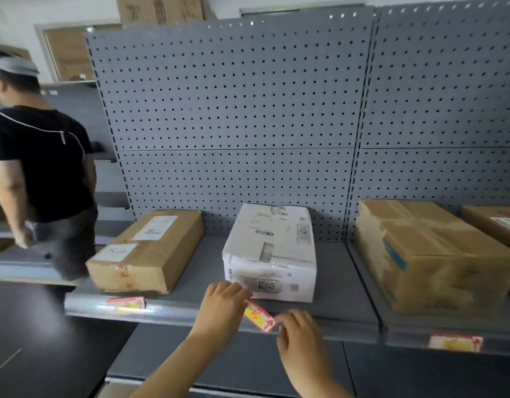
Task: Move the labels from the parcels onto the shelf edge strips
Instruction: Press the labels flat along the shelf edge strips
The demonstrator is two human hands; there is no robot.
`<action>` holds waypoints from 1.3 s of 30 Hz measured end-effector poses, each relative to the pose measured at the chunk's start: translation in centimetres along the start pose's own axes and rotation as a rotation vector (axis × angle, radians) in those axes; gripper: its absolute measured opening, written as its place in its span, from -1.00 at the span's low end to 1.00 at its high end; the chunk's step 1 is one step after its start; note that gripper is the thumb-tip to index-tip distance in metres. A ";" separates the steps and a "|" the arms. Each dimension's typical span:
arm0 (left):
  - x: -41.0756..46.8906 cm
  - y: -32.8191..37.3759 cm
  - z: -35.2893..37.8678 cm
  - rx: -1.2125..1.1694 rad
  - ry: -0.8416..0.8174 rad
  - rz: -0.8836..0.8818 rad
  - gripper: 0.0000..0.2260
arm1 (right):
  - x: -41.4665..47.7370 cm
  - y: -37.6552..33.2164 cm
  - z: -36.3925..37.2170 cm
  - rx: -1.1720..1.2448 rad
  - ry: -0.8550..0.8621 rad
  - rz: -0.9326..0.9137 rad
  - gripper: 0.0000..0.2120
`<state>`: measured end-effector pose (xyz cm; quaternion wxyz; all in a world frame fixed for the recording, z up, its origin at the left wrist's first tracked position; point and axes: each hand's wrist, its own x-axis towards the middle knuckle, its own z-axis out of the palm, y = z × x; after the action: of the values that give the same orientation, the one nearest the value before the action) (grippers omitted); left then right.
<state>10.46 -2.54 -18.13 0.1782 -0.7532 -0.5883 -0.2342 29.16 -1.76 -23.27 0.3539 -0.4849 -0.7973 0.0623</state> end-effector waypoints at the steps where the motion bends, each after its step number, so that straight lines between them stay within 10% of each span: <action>1: 0.2 0.1 -0.1 -0.051 -0.009 0.000 -0.83 | 0.0 -0.4 -0.1 0.000 -0.003 0.032 -0.74; 13: -0.9 0.8 0.4 -0.702 -0.059 -0.412 -0.86 | 1.5 -1.9 -2.0 -0.089 -0.056 0.094 -0.90; 23: -1.0 1.2 1.5 -0.288 -0.013 -0.142 -0.82 | 2.2 -1.7 -2.2 -0.351 -0.161 -0.005 -0.54; 39: -4.2 1.1 2.9 -0.219 0.068 -0.077 -0.63 | 1.2 -0.9 -1.7 -0.294 -0.144 -0.097 -0.62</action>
<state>11.09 -4.62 -22.92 0.1057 -0.7367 -0.5811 -0.3293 29.21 -1.67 -20.94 0.2237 -0.4867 -0.8436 -0.0376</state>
